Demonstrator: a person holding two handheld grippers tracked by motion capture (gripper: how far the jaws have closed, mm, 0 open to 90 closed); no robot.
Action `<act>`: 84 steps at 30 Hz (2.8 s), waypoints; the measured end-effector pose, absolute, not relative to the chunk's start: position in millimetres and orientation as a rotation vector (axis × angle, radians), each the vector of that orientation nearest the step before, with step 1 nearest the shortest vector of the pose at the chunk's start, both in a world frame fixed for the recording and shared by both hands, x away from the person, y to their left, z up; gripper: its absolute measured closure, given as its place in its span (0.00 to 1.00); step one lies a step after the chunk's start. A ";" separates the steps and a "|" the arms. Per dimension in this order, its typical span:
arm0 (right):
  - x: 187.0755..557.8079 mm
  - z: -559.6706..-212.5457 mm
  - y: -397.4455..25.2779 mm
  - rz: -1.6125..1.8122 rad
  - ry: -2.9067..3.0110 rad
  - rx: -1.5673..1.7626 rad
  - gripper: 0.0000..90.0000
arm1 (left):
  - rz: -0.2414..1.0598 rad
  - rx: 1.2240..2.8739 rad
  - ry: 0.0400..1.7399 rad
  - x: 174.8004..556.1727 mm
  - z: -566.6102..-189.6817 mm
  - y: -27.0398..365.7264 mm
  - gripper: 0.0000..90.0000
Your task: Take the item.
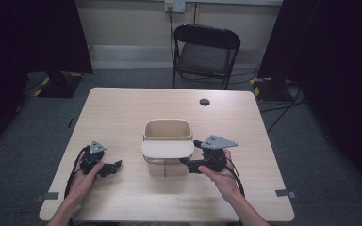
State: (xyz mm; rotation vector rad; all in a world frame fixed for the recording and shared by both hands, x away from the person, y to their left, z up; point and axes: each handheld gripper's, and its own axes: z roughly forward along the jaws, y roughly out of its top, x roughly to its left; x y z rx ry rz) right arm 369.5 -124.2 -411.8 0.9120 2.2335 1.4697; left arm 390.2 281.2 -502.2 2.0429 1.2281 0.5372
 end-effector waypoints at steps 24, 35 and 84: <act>374.0 -404.8 -125.0 1.513 2.203 0.929 0.25 | 0.538 2.043 1.228 390.1 -502.2 281.2 0.10; 374.6 -403.2 -124.9 1.506 2.208 0.924 0.26 | 0.538 2.043 1.228 390.1 -502.2 281.2 0.10; 379.0 -397.9 -125.6 1.524 2.194 0.921 0.32 | 0.538 2.043 1.228 390.1 -502.2 281.2 0.10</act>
